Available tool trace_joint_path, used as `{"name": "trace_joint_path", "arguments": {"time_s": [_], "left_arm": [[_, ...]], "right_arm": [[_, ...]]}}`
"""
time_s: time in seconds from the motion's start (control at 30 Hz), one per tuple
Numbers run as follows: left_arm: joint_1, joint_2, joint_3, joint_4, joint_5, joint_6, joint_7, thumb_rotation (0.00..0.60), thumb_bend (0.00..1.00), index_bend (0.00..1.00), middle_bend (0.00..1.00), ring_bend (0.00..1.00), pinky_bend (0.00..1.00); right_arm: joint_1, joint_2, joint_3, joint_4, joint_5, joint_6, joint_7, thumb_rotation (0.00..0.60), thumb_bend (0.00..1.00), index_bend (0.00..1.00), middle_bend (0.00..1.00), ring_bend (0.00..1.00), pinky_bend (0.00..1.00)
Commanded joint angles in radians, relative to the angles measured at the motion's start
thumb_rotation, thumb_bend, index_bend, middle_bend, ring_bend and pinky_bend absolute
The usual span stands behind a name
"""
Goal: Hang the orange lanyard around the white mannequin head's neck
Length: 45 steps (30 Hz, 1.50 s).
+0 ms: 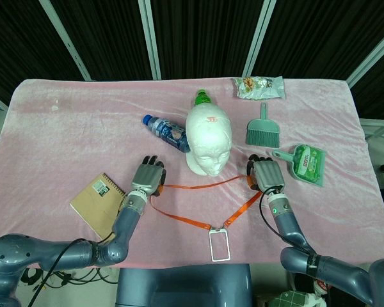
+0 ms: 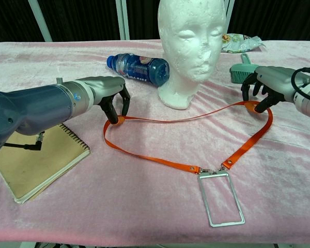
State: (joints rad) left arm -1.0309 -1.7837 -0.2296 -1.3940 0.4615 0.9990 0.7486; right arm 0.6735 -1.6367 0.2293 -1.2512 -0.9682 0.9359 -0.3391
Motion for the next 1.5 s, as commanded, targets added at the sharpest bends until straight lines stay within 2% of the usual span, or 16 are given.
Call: {"name": "trace_joint_path", "arguments": {"time_s": [0.03,0.23,0.73,1.03,1.23,1.5], "left_arm": [[0.004,0.004,-0.003,-0.006,0.004,-0.002,-0.009,0.600,0.47,0.61,0.22,0.00,0.03],[0.012,0.001,-0.015,0.001,0.023,0.001,-0.042,0.600,0.47,0.61,0.22,0.00,0.03],[0.023,-0.032,-0.005,0.059,0.051,-0.009,-0.065,0.600,0.47,0.61,0.22,0.00,0.03],[0.031,-0.032,-0.003,0.052,0.080,-0.002,-0.075,0.600,0.47,0.61,0.22,0.00,0.03],[0.062,0.027,0.018,-0.034,0.167,0.027,-0.104,0.600,0.47,0.61,0.22,0.00,0.03],[0.141,0.169,0.048,-0.236,0.352,0.069,-0.222,0.600,0.47,0.61,0.22,0.00,0.03]], "right_arm": [[0.000,0.000,-0.001,-0.002,0.002,-0.001,-0.002,0.600,0.47,0.81,0.25,0.33,0.30],[0.002,0.002,-0.003,-0.008,0.002,0.002,-0.008,0.600,0.47,0.82,0.25,0.33,0.30],[0.004,0.003,-0.004,-0.012,0.006,0.003,-0.014,0.600,0.47,0.82,0.25,0.33,0.30],[0.003,0.012,-0.004,-0.031,0.007,0.007,-0.014,0.600,0.47,0.83,0.25,0.33,0.30],[-0.020,0.061,-0.010,-0.120,-0.013,0.024,0.009,0.600,0.47,0.83,0.25,0.33,0.30],[-0.089,0.202,-0.020,-0.332,-0.093,0.097,0.088,0.600,0.47,0.83,0.25,0.33,0.30]]}}
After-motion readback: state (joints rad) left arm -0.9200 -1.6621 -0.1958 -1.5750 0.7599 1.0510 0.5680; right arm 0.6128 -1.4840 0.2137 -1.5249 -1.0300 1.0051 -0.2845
